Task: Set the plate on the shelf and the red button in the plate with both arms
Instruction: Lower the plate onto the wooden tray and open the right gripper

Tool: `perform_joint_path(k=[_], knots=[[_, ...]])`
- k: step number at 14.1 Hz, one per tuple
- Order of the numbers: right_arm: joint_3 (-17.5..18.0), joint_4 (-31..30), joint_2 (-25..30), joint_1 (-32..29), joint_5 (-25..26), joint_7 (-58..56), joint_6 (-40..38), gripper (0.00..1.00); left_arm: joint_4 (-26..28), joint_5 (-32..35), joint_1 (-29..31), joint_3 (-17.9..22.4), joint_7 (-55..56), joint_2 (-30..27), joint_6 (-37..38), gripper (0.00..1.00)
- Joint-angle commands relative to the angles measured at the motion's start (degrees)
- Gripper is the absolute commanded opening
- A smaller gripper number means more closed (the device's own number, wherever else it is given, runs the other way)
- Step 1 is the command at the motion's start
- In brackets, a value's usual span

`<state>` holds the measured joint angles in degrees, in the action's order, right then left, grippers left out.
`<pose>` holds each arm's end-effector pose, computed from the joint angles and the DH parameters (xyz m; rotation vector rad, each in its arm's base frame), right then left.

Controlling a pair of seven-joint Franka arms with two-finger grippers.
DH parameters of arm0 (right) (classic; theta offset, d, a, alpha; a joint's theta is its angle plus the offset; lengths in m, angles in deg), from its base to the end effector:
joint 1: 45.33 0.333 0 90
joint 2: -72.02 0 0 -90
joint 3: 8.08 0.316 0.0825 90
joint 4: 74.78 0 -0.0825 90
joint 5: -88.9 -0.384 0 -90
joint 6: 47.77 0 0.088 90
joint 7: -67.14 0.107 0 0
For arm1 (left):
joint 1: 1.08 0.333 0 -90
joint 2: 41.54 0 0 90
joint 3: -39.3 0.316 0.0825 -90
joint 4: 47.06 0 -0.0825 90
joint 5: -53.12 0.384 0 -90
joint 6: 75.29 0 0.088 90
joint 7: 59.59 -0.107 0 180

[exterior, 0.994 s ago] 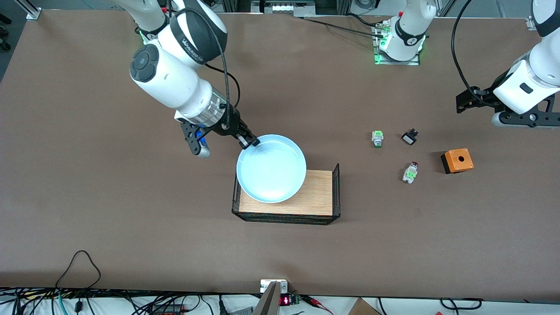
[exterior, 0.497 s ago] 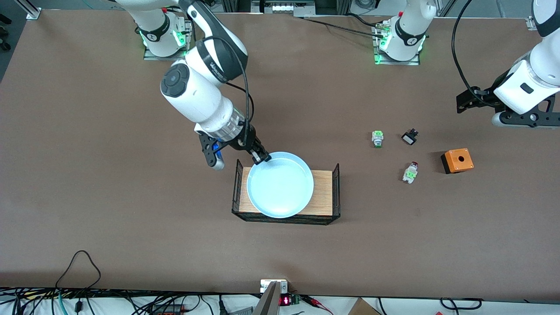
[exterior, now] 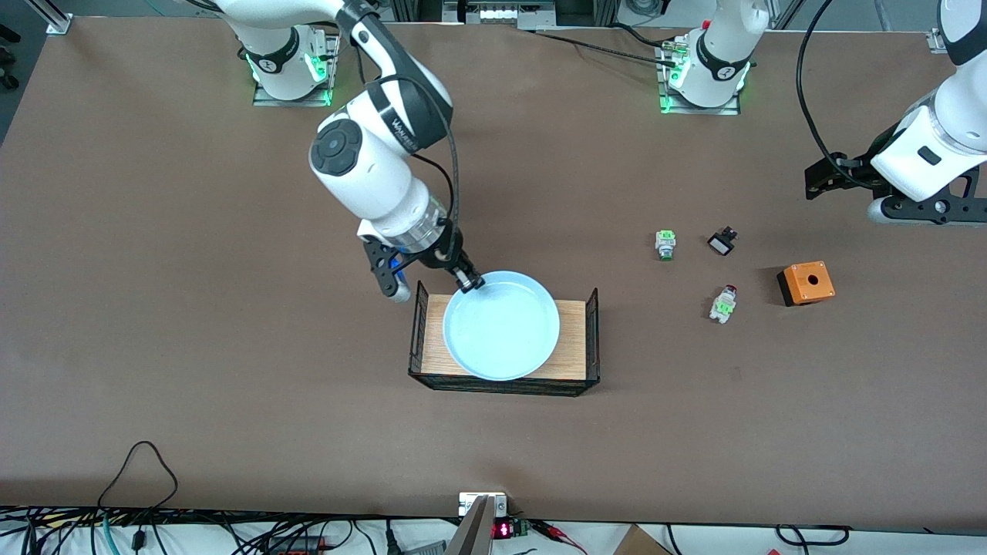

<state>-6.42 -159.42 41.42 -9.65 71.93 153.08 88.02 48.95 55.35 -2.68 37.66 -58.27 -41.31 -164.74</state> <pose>0.5844 0.4450 0.4052 -2.3550 1.3339 0.0777 0.5486 -0.0268 0.5724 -3.0924 0.0548 0.1809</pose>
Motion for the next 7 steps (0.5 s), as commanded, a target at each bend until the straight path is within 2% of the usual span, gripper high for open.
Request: perform_joint_path(k=[1,7], knots=[[-3.1,0.8,0.5,3.5,1.1,3.3,-0.5,0.0,-1.0,0.4,0.2,0.0,-0.5,-0.1,1.1,1.0],[-4.6,-0.4,0.5,2.9,1.9,0.4,-1.2,0.0,-1.0,0.4,0.2,0.0,-0.6,-0.1,1.1,1.0]])
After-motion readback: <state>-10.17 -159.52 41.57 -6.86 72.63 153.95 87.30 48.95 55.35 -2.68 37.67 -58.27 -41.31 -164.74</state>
